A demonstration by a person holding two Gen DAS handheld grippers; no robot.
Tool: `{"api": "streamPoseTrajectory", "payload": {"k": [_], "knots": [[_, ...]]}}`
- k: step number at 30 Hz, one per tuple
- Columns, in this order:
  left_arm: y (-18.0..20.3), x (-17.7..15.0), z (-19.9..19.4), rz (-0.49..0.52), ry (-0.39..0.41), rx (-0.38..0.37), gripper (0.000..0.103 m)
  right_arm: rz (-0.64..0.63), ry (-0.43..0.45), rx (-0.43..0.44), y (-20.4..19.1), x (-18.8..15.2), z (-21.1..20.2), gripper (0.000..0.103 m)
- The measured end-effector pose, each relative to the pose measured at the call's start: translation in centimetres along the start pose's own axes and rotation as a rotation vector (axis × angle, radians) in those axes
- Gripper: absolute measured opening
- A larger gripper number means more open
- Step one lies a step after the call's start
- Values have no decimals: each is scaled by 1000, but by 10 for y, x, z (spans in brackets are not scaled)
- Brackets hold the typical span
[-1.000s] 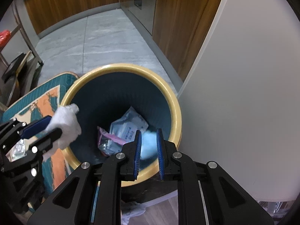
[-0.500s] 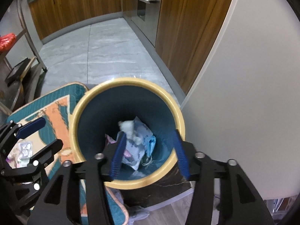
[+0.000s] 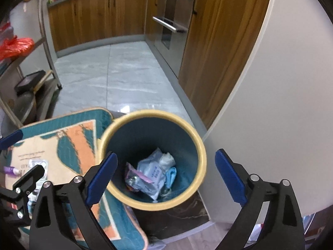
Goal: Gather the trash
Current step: 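Move both open tools back over the cushion of trash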
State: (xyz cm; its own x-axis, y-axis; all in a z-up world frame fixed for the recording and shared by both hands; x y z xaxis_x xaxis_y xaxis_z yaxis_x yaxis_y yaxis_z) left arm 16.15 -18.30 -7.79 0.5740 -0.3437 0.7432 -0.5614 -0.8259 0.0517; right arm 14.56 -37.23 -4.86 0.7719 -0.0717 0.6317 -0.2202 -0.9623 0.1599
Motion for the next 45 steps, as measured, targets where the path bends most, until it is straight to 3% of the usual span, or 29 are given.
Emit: {"api": "streamPoseTrajectory", "payload": {"k": [9,17,21,37,45], "knots": [[-35,-17,-42,-43,21,99,97,-61,39,48,-36,-1,-25,97],[-73,-36,-71,-90,12,170,97,-5,35,108,-60,6,-37,98],[-87,-45,-81,-102,10,191,97,21,24,140,-77,6,-37,98],[-155,-81,-100,-178,-50,285,97,-172,32,188,-167,6,-39,98],[-203,-104,-111,-287,-81,337,97,-111,-28,276,-183,4,-35,98]]}}
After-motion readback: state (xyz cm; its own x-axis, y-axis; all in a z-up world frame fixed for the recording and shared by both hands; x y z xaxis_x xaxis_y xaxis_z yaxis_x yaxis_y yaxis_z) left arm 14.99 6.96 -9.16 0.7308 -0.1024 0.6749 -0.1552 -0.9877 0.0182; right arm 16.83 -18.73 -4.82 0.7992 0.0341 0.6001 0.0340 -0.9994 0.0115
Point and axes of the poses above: each gripper's, at about its wrist camera, not at the fingertips, and z roughly the way its jaws point, y to its right, x to its top, the point moved 2 cm from there along z, roughly the way its jaws point, and after that the axes turned 4 degrees about -x, right-handed, at the moved point
